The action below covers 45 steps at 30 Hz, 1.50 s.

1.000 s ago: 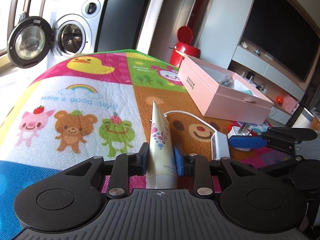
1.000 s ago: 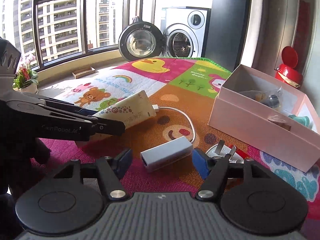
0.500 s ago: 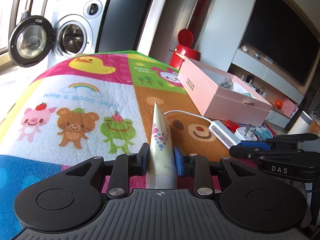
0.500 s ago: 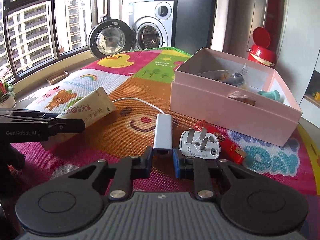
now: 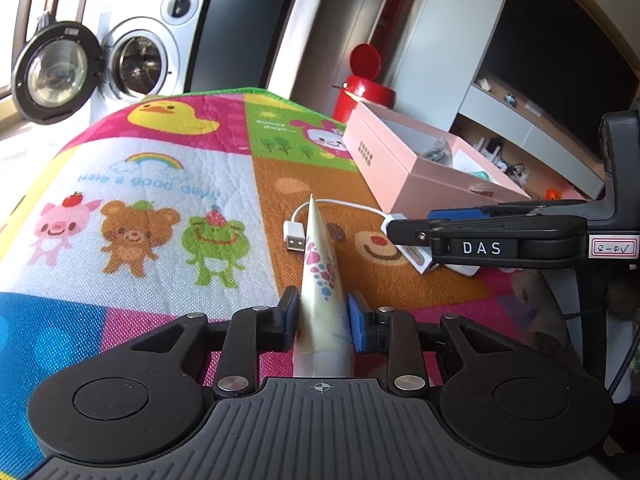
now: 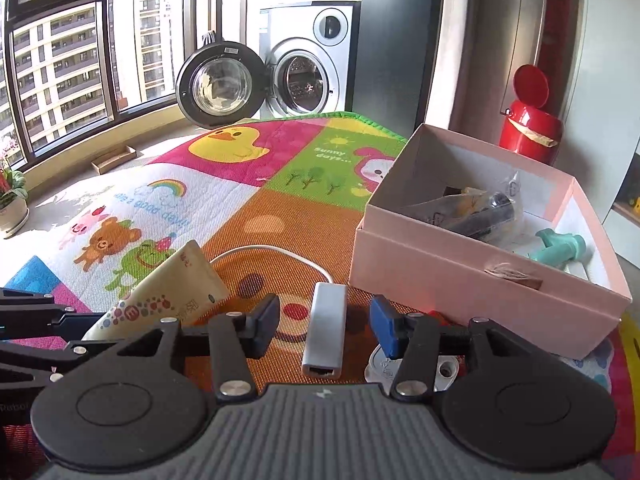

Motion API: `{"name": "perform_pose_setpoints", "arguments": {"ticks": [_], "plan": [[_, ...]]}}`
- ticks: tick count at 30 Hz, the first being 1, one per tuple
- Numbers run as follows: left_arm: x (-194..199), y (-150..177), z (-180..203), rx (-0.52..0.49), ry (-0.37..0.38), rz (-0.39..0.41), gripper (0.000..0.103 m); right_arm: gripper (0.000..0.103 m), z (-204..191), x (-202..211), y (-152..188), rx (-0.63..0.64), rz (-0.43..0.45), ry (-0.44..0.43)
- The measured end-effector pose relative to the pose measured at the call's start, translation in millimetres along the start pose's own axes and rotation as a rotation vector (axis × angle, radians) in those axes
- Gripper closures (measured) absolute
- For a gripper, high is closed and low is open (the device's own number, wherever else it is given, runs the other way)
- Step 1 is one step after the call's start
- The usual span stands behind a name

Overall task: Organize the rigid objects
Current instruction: 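Drop the tube and adapter into the pink box with both grippers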

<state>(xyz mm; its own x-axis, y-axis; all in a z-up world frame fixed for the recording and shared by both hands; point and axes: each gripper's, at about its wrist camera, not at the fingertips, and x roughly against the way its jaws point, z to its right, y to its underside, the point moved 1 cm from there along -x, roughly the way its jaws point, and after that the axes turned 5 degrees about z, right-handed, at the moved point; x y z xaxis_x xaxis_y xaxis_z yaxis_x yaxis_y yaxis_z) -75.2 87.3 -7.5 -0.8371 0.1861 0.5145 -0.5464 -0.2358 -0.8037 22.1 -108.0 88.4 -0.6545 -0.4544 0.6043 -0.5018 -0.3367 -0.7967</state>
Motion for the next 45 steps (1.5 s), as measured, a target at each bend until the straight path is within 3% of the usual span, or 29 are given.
{"name": "perform_pose_setpoints", "arguments": {"ticks": [4, 6, 8, 9, 13, 15, 17, 24, 30, 34, 39, 41, 45], "plan": [[-3, -8, 5, -0.02, -0.02, -0.061, 0.072, 0.053, 2, -18, -8, -0.044, -0.032, -0.058], [-6, -10, 9, -0.04, -0.038, -0.081, 0.072, 0.062, 1, -23, -7, -0.034, -0.048, -0.055], [-8, -11, 13, -0.07, -0.051, -0.101, 0.072, 0.08, -1, -21, -5, -0.017, -0.051, -0.066], [-8, -12, 14, -0.078, -0.053, -0.108, 0.072, 0.083, -1, -18, -4, -0.015, -0.054, -0.074], [-7, -10, 13, -0.079, -0.048, -0.1, 0.073, 0.083, 0, 5, 3, -0.019, -0.045, -0.106], [-3, -7, 17, -0.094, -0.033, -0.088, 0.073, 0.083, 2, 22, 3, -0.009, -0.013, -0.093], [4, -3, 25, -0.118, 0.042, -0.08, 0.074, 0.083, 7, 46, -1, -0.009, 0.037, -0.081], [40, -4, 71, -0.306, 0.161, -0.016, 0.074, 0.083, 38, 143, -23, 0.003, 0.243, 0.018], [49, -53, 99, -0.349, 0.202, 0.109, 0.074, 0.083, 67, 204, -33, 0.007, 0.366, 0.153], [24, -119, 122, -0.344, 0.217, 0.196, 0.074, 0.083, 84, 226, -31, -0.012, 0.41, 0.203], [-43, -188, 145, -0.286, 0.223, 0.218, 0.073, 0.083, 98, 220, -23, -0.043, 0.392, 0.213], [-70, -193, 147, -0.259, 0.175, 0.2, 0.075, 0.083, 104, 214, -19, -0.055, 0.378, 0.219], [-91, -169, 139, -0.246, 0.179, 0.129, 0.075, 0.083, 122, 200, -12, -0.091, 0.34, 0.234]]}}
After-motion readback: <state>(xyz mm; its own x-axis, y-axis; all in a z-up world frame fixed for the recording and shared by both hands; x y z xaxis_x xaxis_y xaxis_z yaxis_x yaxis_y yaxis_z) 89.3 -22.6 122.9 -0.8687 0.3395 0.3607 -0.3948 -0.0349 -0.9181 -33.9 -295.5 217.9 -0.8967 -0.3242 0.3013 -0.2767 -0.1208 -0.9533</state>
